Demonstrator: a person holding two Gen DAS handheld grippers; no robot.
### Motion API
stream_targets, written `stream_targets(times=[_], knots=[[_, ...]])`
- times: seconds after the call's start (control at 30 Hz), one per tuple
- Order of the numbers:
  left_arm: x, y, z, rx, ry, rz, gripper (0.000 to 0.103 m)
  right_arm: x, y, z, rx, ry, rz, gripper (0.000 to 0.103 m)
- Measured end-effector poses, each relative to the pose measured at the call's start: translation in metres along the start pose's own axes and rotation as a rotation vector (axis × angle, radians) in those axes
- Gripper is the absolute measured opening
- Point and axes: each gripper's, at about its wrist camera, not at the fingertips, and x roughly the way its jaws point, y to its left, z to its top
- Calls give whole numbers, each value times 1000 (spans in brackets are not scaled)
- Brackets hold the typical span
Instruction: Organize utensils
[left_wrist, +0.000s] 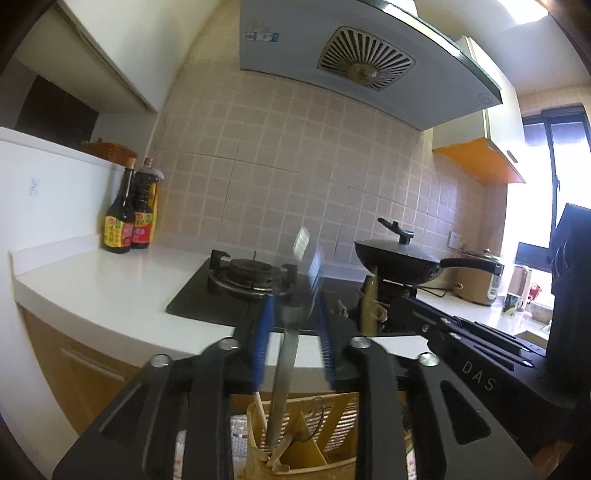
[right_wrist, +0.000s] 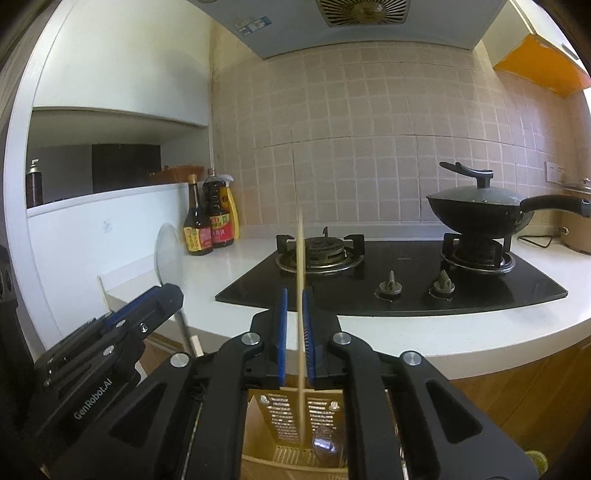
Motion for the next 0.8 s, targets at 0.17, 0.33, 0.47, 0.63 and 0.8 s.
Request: stream_targets(times=[0.17,0.33,0.47,0.63,0.8], knots=[[-20,-2,7,13,-3,-6,42,-23,-2,1,5,11,2,12],[-58,-2,13,16,-6,-18,61,-67,-1,-3,14,1,0,53],[-92,-7,7,46,13,16,77,-102,-1,-16,27,16,-3,55],[-132,-8,-17,58,43,67,87,-141,2,-51,1,40,-69,59],[-154,-10,-52,54,96,115,90,-164,-1,-94,23,89,-110,66]])
